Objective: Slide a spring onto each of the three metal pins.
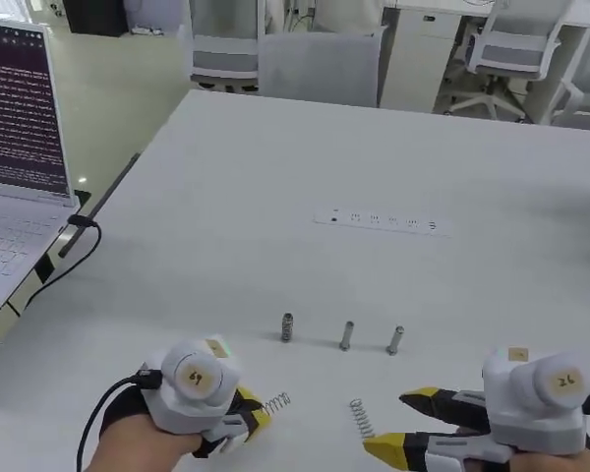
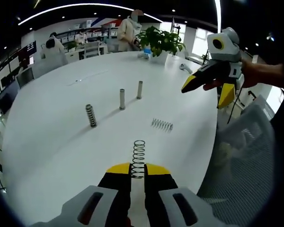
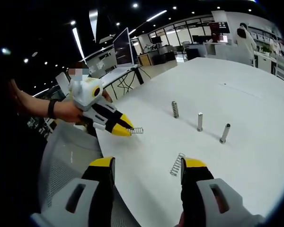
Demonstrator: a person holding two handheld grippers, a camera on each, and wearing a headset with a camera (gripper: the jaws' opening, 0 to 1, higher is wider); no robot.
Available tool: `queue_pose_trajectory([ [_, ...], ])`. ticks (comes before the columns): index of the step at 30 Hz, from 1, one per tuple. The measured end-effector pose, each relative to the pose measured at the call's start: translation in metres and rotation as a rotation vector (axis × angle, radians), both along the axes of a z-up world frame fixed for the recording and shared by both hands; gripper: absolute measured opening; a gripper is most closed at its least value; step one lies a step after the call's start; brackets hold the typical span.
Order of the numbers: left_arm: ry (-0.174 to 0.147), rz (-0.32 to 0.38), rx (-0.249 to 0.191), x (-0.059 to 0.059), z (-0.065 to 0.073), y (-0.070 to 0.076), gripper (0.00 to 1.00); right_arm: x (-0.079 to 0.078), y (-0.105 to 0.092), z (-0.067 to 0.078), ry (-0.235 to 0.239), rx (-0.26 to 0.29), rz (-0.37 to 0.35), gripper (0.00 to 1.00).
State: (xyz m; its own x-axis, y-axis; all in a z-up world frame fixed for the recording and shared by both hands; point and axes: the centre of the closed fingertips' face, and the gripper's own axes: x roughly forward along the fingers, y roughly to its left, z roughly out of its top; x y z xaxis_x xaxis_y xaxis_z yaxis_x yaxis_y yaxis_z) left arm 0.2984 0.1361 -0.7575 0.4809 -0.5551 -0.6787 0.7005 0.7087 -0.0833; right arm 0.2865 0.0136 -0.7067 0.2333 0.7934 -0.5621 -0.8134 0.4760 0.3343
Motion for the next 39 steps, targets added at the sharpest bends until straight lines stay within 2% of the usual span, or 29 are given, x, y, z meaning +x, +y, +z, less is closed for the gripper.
queue_pose_trajectory([
  [6, -0.016, -0.004, -0.004, -0.004, 0.009, 0.002, 0.02, -0.001, 0.012, 0.001, 0.005, 0.012, 0.039, 0.53],
  [16, -0.043, -0.034, -0.011, -0.008, 0.022, -0.007, 0.02, -0.003, 0.034, 0.003, 0.016, 0.038, 0.096, 0.5],
  [25, -0.087, -0.06, -0.025, -0.007, 0.043, -0.018, 0.02, -0.001, 0.048, 0.004, 0.038, 0.069, 0.124, 0.47],
  [30, -0.103, -0.085, -0.019, -0.009, 0.049, -0.023, 0.02, 0.0, 0.054, 0.004, 0.051, 0.09, 0.136, 0.46],
  [39, -0.113, -0.126, -0.023, -0.016, 0.055, -0.035, 0.02, -0.009, 0.064, 0.007, 0.09, 0.128, 0.171, 0.41],
])
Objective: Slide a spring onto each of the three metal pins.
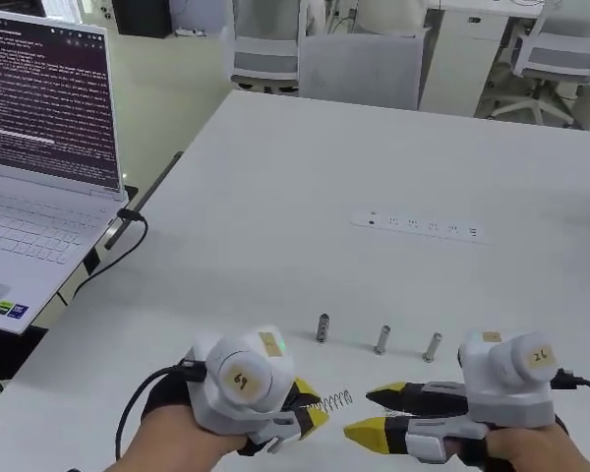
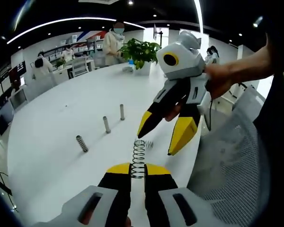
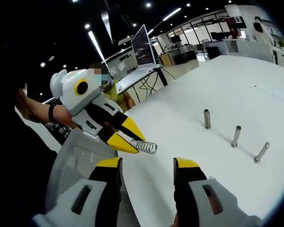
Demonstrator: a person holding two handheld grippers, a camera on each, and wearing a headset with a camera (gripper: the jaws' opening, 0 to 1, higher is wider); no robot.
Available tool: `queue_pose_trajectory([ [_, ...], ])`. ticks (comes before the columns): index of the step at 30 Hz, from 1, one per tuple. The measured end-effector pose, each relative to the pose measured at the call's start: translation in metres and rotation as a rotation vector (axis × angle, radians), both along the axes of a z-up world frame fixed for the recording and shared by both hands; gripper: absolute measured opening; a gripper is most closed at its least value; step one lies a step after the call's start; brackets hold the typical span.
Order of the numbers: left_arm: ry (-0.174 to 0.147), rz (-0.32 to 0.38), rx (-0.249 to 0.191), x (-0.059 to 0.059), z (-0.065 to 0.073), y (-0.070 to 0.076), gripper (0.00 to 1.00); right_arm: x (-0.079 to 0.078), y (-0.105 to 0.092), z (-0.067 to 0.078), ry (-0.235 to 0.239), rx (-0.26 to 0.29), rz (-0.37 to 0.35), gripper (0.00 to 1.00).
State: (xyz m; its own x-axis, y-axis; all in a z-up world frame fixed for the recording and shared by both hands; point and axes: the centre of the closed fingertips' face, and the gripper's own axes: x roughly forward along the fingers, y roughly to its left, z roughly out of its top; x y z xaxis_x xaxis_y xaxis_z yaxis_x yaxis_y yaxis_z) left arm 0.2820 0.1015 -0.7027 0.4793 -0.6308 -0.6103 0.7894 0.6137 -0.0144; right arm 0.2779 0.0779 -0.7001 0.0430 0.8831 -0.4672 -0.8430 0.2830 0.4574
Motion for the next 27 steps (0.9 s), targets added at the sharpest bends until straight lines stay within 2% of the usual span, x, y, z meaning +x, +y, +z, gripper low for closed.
queue_pose_trajectory([
  [5, -0.004, -0.018, -0.004, -0.003, 0.002, -0.006, 0.02, -0.003, 0.003, 0.002, 0.017, 0.023, 0.022, 0.37],
  [12, -0.007, -0.038, -0.012, -0.006, 0.003, -0.011, 0.02, -0.005, 0.006, 0.007, 0.018, 0.039, 0.061, 0.28],
  [27, -0.016, -0.063, -0.019, -0.008, 0.003, -0.015, 0.02, -0.003, 0.005, 0.008, 0.011, 0.025, 0.087, 0.17],
])
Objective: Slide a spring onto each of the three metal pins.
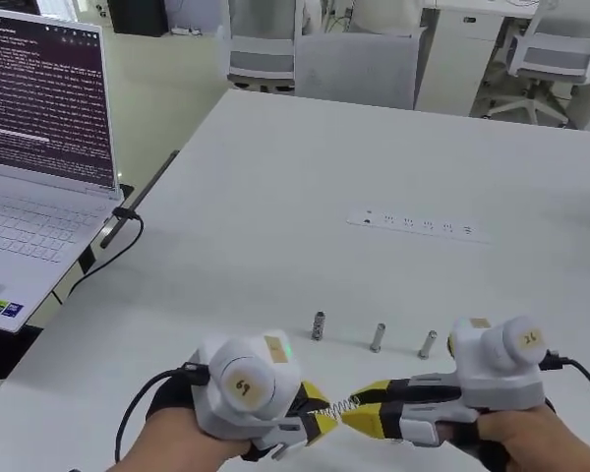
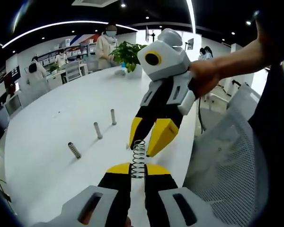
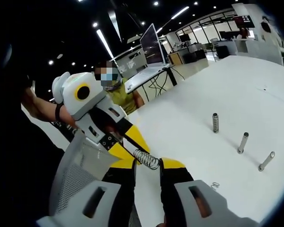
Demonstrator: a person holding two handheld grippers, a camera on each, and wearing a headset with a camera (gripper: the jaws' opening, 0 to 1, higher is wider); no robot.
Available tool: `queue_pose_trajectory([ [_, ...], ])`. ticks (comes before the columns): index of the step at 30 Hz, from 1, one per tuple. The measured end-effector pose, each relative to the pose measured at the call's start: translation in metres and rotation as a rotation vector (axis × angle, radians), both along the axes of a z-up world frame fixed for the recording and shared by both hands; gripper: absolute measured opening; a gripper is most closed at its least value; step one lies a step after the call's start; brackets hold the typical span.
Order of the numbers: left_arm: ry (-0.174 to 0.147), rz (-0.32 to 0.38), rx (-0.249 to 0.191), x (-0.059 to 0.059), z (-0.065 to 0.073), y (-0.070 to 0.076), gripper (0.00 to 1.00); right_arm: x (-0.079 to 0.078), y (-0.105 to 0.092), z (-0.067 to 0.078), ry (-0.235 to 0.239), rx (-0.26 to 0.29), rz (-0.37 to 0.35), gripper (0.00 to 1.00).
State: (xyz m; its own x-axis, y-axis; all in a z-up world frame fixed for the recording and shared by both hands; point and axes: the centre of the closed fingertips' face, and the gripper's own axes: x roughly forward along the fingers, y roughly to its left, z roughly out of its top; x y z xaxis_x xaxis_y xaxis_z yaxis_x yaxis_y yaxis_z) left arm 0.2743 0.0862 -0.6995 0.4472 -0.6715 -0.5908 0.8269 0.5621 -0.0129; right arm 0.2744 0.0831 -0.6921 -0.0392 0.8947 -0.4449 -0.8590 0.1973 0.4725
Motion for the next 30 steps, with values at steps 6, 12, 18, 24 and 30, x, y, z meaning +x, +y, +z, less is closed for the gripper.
queue_pose_trajectory([
  [6, -0.004, -0.026, 0.003, -0.003, -0.001, -0.003, 0.02, 0.001, -0.001, 0.003, -0.008, 0.001, 0.013, 0.12],
  [12, -0.011, -0.043, 0.001, -0.003, 0.0, -0.006, 0.02, -0.001, -0.001, 0.006, -0.011, 0.004, 0.023, 0.11],
  [18, -0.021, -0.058, -0.001, -0.003, 0.0, -0.009, 0.02, -0.006, -0.002, 0.0, -0.035, -0.031, 0.064, 0.14],
  [24, -0.023, -0.064, -0.009, -0.002, 0.001, -0.01, 0.02, -0.005, -0.002, 0.0, -0.067, -0.041, 0.083, 0.12],
  [30, -0.029, -0.082, 0.002, -0.004, -0.004, -0.013, 0.02, -0.011, 0.001, 0.003, -0.08, -0.033, 0.123, 0.09],
])
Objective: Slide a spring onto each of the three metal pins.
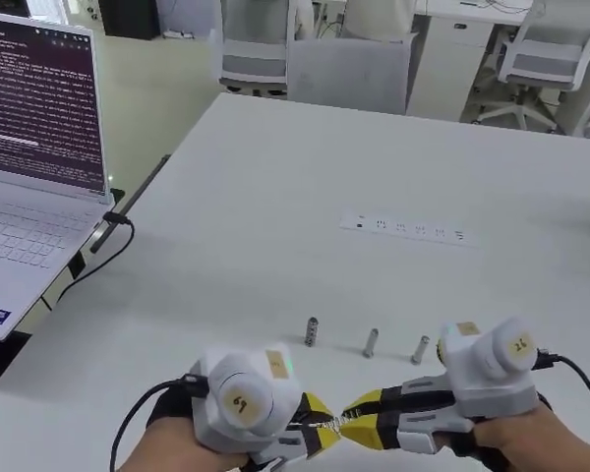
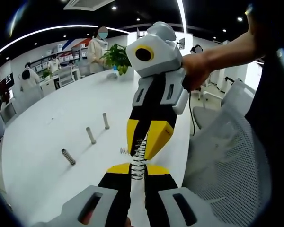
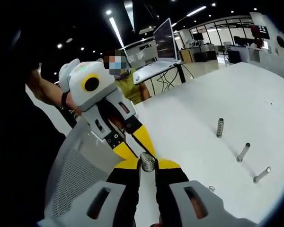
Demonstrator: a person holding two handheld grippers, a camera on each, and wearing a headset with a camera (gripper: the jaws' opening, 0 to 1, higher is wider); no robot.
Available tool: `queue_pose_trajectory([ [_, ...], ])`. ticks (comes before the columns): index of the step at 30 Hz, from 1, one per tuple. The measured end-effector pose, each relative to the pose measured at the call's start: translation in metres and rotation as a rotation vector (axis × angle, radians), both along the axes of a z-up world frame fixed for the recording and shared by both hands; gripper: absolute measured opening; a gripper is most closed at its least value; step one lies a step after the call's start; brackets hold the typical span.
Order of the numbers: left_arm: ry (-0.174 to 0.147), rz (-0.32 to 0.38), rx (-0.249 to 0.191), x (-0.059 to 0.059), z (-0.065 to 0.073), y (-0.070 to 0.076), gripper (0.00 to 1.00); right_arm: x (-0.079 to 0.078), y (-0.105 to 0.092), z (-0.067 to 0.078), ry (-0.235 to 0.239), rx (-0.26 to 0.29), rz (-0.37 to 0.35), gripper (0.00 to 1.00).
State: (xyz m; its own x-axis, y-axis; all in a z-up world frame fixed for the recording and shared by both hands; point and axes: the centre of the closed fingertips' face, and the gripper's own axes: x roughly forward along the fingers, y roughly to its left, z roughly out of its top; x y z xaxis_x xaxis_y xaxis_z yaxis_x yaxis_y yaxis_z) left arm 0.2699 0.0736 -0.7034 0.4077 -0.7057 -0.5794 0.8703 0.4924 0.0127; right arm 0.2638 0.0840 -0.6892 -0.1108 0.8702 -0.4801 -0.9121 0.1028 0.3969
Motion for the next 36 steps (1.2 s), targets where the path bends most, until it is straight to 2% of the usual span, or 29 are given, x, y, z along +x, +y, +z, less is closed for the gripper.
queue_pose_trajectory([
  [1, -0.006, -0.007, 0.004, -0.001, -0.001, 0.0, 0.02, 0.0, 0.002, 0.002, 0.01, 0.008, -0.005, 0.08],
  [2, 0.003, -0.003, -0.007, -0.001, 0.0, -0.001, 0.02, 0.0, 0.002, 0.002, -0.002, 0.004, -0.003, 0.08],
  [13, -0.009, -0.001, -0.002, 0.0, -0.006, -0.004, 0.03, 0.0, 0.0, -0.003, -0.022, -0.057, 0.004, 0.08],
  [17, -0.002, 0.006, 0.02, 0.0, -0.012, -0.003, 0.05, 0.003, 0.0, 0.002, -0.022, -0.048, -0.005, 0.08],
  [36, -0.018, 0.026, -0.009, 0.005, -0.005, -0.005, 0.03, 0.005, 0.004, 0.009, -0.036, -0.062, 0.003, 0.08],
])
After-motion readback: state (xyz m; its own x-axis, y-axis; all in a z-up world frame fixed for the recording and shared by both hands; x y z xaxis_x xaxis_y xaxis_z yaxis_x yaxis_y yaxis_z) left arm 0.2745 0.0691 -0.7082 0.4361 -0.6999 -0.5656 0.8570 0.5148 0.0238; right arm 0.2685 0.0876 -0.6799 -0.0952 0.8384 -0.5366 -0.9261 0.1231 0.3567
